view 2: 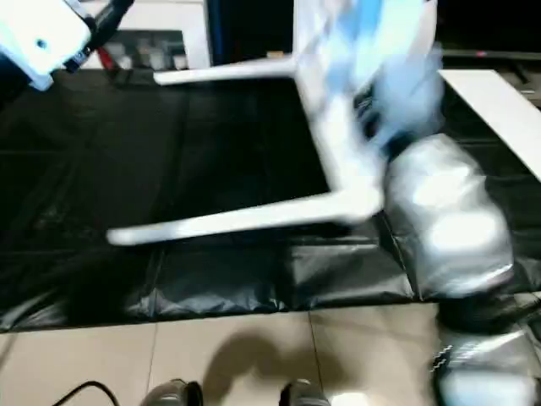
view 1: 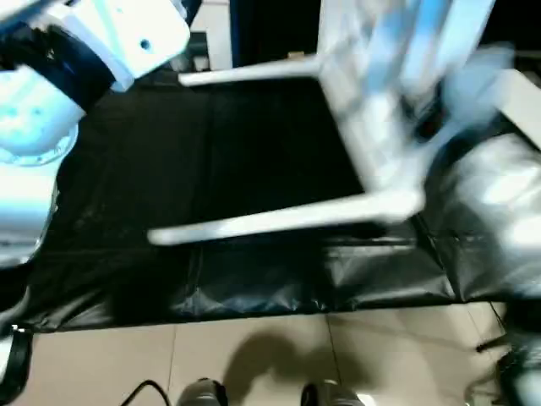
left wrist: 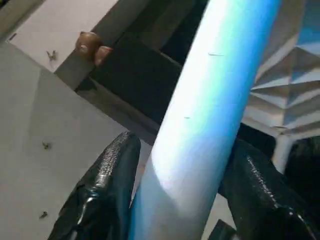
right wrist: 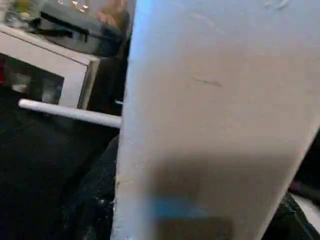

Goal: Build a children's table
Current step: Flip table

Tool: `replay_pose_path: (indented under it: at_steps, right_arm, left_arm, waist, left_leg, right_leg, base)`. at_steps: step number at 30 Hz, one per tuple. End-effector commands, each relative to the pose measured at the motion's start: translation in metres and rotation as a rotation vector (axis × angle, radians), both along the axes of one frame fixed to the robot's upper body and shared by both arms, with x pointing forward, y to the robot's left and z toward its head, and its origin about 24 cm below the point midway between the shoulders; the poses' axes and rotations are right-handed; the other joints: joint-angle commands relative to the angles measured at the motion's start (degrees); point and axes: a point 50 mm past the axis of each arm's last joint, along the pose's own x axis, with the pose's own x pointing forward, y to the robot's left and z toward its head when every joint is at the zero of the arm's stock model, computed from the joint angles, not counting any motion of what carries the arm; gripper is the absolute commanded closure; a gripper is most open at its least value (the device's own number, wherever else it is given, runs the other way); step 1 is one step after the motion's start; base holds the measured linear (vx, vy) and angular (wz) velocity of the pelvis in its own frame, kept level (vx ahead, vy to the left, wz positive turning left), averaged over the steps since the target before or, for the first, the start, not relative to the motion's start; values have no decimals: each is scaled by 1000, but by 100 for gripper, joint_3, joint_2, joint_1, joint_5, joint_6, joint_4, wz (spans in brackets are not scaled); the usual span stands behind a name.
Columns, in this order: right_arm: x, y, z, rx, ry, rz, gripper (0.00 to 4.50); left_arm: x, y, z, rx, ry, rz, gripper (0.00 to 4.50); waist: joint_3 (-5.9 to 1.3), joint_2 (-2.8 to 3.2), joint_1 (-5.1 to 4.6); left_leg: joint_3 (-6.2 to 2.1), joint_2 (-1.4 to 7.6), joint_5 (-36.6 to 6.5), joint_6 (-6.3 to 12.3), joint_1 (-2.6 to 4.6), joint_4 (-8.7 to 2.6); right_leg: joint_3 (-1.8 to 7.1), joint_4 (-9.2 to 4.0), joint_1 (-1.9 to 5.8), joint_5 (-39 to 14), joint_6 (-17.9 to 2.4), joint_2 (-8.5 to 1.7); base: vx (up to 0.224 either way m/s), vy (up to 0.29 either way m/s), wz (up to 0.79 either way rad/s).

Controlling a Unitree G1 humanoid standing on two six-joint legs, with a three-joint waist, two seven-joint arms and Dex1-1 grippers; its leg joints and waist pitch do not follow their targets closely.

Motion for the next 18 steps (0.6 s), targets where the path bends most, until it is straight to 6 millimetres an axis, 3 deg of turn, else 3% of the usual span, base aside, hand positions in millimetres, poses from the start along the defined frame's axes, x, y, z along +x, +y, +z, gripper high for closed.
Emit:
replay_pose_path:
  at_steps: [1,2,3,4,5,6,8,10,11,13,14,18]
  right_arm:
    - [-5,10,15,-221,16,152,262]
    - [-4,8,21,-237,16,160,262]
    - [-1,0,46,-297,-11,166,262]
    - [-1,0,46,-297,-11,166,262]
    - [1,-4,66,-331,-39,164,262]
    - [2,-6,75,-339,-54,163,262]
    - [2,-6,83,-334,-69,167,262]
    - [2,-1,109,-285,-109,246,262]
    - [2,0,111,-278,-106,262,206]
    - [3,4,113,-265,-90,313,192]
    - [3,5,113,-268,-83,331,189]
    - [8,10,110,-250,-88,374,146]
  left_arm:
    - [6,2,-16,-86,109,-18,217]
    - [6,2,-17,-109,116,-23,222]
    - [5,1,-21,-166,130,-32,225]
    - [5,1,-21,-166,130,-32,225]
    - [5,1,-24,-209,145,-34,231]
    - [4,2,-27,-225,156,-31,238]
    - [4,2,-30,-247,169,-30,240]
    - [4,4,-51,-390,255,-14,247]
    - [4,4,-54,-401,266,-9,251]
    - [5,5,-65,-409,305,13,252]
    - [5,5,-67,-418,318,22,252]
    - [7,7,-73,-462,341,54,258]
  waist:
    - [-427,-180,-18]
    - [-423,-223,-33]
    - [-416,-236,-32]
    - [-426,-251,-58]
    - [-419,-239,-34]
    - [-402,-268,-72]
    - [-393,-257,-56]
    - [-398,-297,-117]
    - [-394,-304,-127]
    - [-383,-314,-119]
    - [-386,-317,-122]
    - [-383,-298,-129]
  left_leg:
    - [-11,165,-943,-31,97,-314]
    - [-5,165,-970,8,91,-307]
    - [6,169,-1013,40,99,-302]
    - [-20,166,-1036,60,74,-291]
    - [2,176,-1113,76,114,-287]
    - [-3,163,-1219,96,90,-273]
    - [-8,167,-1359,82,95,-265]
    - [-40,186,-1678,-13,104,-265]
    - [-48,188,-1742,-17,103,-264]
    - [-49,189,-1958,-12,141,-263]
    - [-60,184,-2014,-15,132,-258]
    - [-118,203,-2571,-207,188,-292]
  right_leg:
    - [215,-441,290,-1668,-829,-253]
    - [211,-444,292,-1733,-842,-248]
    - [207,-471,267,-1847,-844,-245]
    - [178,-449,296,-1914,-916,-252]
    - [189,-480,256,-1989,-908,-249]
    - [175,-494,250,-2189,-928,-253]
    - [175,-528,212,-2509,-827,-274]
    - [138,-537,179,-2757,-747,-248]
    - [134,-540,171,-2778,-736,-252]
    - [143,-585,98,-2938,-617,-232]
    - [136,-580,103,-2975,-595,-234]
    - [108,-626,22,-3111,-498,-212]
  base:
    - [0,0,0]
    - [0,0,0]
    - [0,0,0]
    - [0,0,0]
    - [0,0,0]
    - [0,0,0]
    - [0,0,0]
    - [0,0,0]
    - [0,0,0]
    - [0,0,0]
    - [0,0,0]
    - [0,0,0]
